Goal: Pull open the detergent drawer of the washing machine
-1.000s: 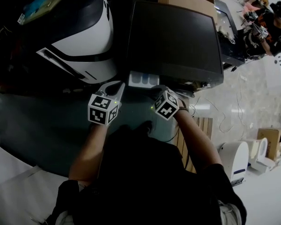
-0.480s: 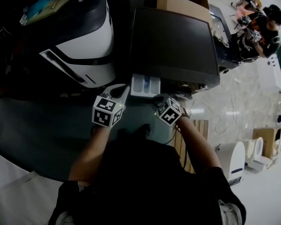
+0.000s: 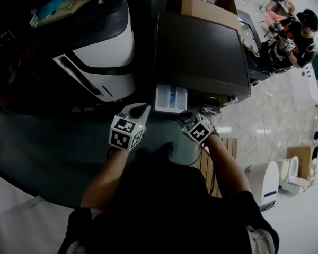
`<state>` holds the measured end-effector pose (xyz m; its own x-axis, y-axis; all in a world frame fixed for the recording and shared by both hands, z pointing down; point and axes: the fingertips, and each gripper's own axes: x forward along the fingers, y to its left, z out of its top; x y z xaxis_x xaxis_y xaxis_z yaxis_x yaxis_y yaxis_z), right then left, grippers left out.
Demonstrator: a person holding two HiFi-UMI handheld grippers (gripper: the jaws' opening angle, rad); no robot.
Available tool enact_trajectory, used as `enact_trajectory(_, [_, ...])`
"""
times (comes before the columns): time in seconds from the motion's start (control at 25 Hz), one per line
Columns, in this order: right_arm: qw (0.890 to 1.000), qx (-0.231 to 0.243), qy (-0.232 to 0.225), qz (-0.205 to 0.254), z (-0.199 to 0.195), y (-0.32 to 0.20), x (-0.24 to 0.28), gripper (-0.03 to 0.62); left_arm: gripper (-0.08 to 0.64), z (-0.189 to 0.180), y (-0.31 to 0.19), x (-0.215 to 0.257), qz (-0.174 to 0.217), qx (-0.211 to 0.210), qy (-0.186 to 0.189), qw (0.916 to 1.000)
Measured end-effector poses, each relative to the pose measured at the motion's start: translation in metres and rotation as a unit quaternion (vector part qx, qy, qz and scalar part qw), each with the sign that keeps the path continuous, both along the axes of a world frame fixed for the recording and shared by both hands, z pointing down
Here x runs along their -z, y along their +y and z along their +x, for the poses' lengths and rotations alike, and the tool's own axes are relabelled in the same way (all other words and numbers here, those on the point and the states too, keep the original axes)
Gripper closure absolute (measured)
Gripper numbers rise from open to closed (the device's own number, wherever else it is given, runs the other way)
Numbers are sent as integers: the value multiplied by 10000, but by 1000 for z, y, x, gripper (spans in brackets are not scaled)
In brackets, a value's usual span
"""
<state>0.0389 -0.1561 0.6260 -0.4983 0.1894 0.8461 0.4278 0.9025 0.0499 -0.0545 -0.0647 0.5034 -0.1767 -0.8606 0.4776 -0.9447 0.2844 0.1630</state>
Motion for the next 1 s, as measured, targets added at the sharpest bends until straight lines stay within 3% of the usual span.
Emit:
enact_trajectory(0.24, [9997, -243, -35, 51, 3, 4, 4, 488, 549, 10, 25, 2, 57, 34, 10, 10000])
enact_trajectory(0.32, [9993, -128, 286, -190, 16, 19, -1, 490, 549, 13, 31, 2, 91, 38, 1, 10000])
enact_trajectory(0.36, [9976, 81, 599, -341, 29, 34, -11, 589, 549, 15, 35, 3, 110, 44, 0, 9999])
enact_trajectory(0.4, [9960, 324, 780, -302, 42, 47, -24, 589, 549, 18, 38, 3, 127, 54, 4, 9999])
enact_trajectory(0.48, [9969, 584, 359, 392, 49, 47, -37, 589, 549, 24, 46, 4, 117, 53, -20, 9999])
enact_trajectory(0.52, [9975, 459, 100, 522, 47, 40, -36, 589, 549, 26, 49, 6, 98, 48, -60, 9999])
enact_trajectory(0.64, [9995, -267, -80, -157, 46, 21, -16, 589, 549, 28, 58, 9, 90, 161, -130, 9997])
enact_trajectory(0.84, [9965, -316, -572, -517, 48, 10, 19, 589, 549, 31, 55, 14, 108, 395, -158, 9990])
enact_trajectory(1.0, [9845, -364, -1246, -1176, 52, 15, 63, 589, 549, 44, 35, 20, 133, 373, -163, 9991])
